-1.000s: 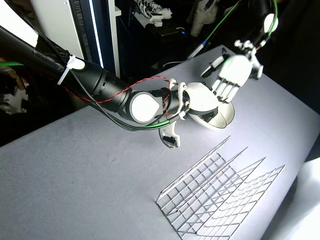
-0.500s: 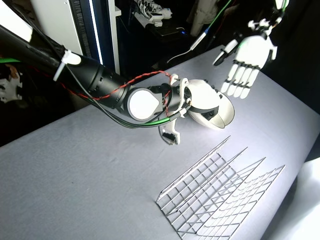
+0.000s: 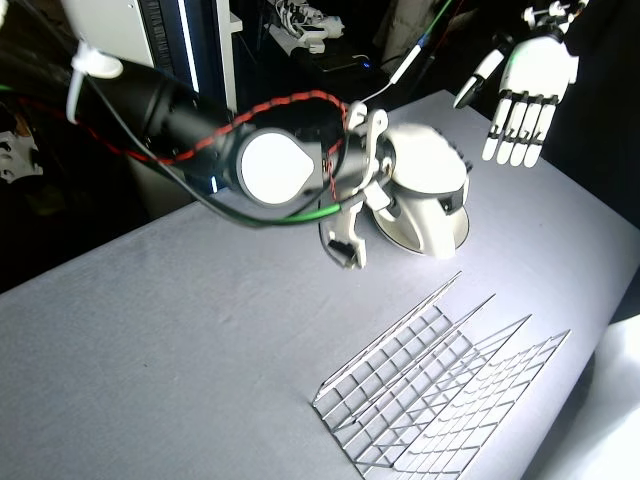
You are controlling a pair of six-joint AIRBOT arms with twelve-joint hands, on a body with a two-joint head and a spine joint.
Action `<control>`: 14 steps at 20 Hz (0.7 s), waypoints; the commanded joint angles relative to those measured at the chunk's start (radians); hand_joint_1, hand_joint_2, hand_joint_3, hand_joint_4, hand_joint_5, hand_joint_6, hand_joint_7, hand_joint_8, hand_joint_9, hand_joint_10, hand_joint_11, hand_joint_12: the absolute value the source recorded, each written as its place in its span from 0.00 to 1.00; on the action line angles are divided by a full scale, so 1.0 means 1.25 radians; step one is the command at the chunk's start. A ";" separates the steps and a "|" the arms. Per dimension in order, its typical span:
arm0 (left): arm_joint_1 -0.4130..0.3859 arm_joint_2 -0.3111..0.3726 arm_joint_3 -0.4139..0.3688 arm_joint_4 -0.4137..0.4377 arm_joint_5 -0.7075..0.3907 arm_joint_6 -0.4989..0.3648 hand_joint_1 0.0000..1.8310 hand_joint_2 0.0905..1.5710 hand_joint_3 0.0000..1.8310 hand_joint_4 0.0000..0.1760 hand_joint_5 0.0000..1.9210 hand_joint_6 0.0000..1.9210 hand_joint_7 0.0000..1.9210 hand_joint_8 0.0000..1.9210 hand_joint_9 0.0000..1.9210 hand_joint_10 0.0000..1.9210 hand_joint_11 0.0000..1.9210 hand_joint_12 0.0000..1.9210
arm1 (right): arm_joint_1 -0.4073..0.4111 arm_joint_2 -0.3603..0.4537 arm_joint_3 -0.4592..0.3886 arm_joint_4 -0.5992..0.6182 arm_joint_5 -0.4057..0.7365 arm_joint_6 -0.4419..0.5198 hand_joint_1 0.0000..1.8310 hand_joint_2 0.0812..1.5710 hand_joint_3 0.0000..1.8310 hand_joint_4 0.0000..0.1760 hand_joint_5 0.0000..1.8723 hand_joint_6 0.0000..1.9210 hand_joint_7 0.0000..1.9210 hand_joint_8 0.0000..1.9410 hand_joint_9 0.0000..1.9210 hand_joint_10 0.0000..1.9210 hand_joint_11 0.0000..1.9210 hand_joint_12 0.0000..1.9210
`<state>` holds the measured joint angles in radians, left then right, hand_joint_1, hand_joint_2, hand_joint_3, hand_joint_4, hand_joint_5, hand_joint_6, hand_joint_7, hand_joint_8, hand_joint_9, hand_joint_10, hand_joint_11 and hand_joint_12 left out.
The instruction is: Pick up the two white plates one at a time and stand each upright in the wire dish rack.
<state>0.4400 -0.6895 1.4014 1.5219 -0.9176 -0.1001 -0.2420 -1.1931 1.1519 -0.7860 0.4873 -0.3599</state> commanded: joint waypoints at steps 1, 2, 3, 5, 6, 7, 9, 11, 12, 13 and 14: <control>-0.009 0.012 0.010 -0.053 -0.018 -0.005 0.00 0.72 0.00 0.00 0.01 0.00 0.00 0.00 0.00 0.00 0.00 0.00 | 0.020 0.009 -0.010 0.041 0.073 0.003 0.76 0.68 0.00 0.00 0.50 0.52 0.53 0.47 0.52 0.54 0.48 0.56; -0.010 0.016 0.015 -0.053 -0.018 -0.016 0.00 0.72 0.00 0.00 0.02 0.01 0.02 0.01 0.01 0.00 0.01 0.00 | 0.030 0.016 -0.022 0.050 0.066 0.003 0.76 0.67 0.00 0.00 0.51 0.50 0.54 0.46 0.53 0.53 0.49 0.55; -0.007 0.022 0.017 -0.052 -0.022 -0.036 0.00 0.72 0.00 0.00 0.02 0.01 0.02 0.01 0.01 0.00 0.01 0.00 | 0.037 0.020 -0.030 0.064 0.061 0.003 0.76 0.67 0.00 0.00 0.51 0.50 0.55 0.46 0.53 0.52 0.49 0.55; -0.013 0.030 0.019 -0.056 -0.035 -0.040 0.00 0.72 0.00 0.00 0.02 0.00 0.01 0.00 0.00 0.00 0.01 0.00 | 0.040 0.025 -0.035 0.095 0.062 0.003 0.76 0.67 0.00 0.00 0.52 0.48 0.54 0.46 0.54 0.52 0.49 0.54; -0.019 0.029 0.020 -0.056 -0.037 -0.043 0.00 0.72 0.00 0.00 0.03 0.01 0.02 0.01 0.01 0.00 0.02 0.01 | 0.040 0.030 -0.038 0.107 0.062 0.003 0.76 0.67 0.00 0.00 0.52 0.48 0.54 0.45 0.54 0.52 0.49 0.54; -0.032 0.026 0.024 -0.053 -0.043 -0.059 0.00 0.73 0.00 0.00 0.03 0.01 0.02 0.00 0.01 0.00 0.01 0.01 | 0.041 0.037 -0.044 0.128 0.062 0.005 0.76 0.67 0.00 0.00 0.52 0.48 0.55 0.44 0.55 0.50 0.49 0.54; -0.066 0.030 0.028 -0.033 -0.042 -0.099 0.00 0.73 0.00 0.00 0.03 0.01 0.02 0.00 0.00 0.00 0.00 0.00 | 0.051 0.045 -0.055 0.197 0.054 0.011 0.76 0.66 0.00 0.00 0.53 0.47 0.57 0.40 0.56 0.49 0.50 0.52; -0.091 0.033 0.029 -0.004 -0.033 -0.115 0.00 0.73 0.00 0.00 0.04 0.01 0.02 0.00 0.00 0.00 0.01 0.01 | 0.065 0.051 -0.061 0.251 0.046 0.016 0.76 0.65 0.00 0.00 0.54 0.45 0.59 0.37 0.58 0.45 0.52 0.49; -0.099 0.035 0.027 0.004 -0.033 -0.115 0.00 0.73 0.00 0.00 0.04 0.00 0.02 0.00 0.00 0.00 0.01 0.01 | 0.074 0.054 -0.063 0.296 0.038 0.019 0.76 0.66 0.00 0.00 0.53 0.48 0.57 0.40 0.54 0.49 0.51 0.49; -0.101 0.036 0.026 0.005 -0.032 -0.115 0.00 0.73 0.00 0.00 0.04 0.00 0.02 0.00 0.00 0.00 0.01 0.01 | 0.080 0.056 -0.064 0.327 0.034 0.021 0.76 0.66 0.00 0.00 0.53 0.48 0.57 0.40 0.54 0.49 0.51 0.49; -0.105 0.037 0.023 0.008 -0.023 -0.115 0.00 0.73 0.00 0.00 0.04 0.00 0.02 0.00 0.00 0.00 0.01 0.01 | 0.088 0.059 -0.064 0.365 0.030 0.024 0.76 0.66 0.00 0.00 0.54 0.46 0.57 0.39 0.56 0.48 0.52 0.49</control>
<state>0.3237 -0.6579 1.4281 1.6077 -0.9489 -0.2409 -0.1516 -1.1248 1.0779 -0.3538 0.4030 -0.3428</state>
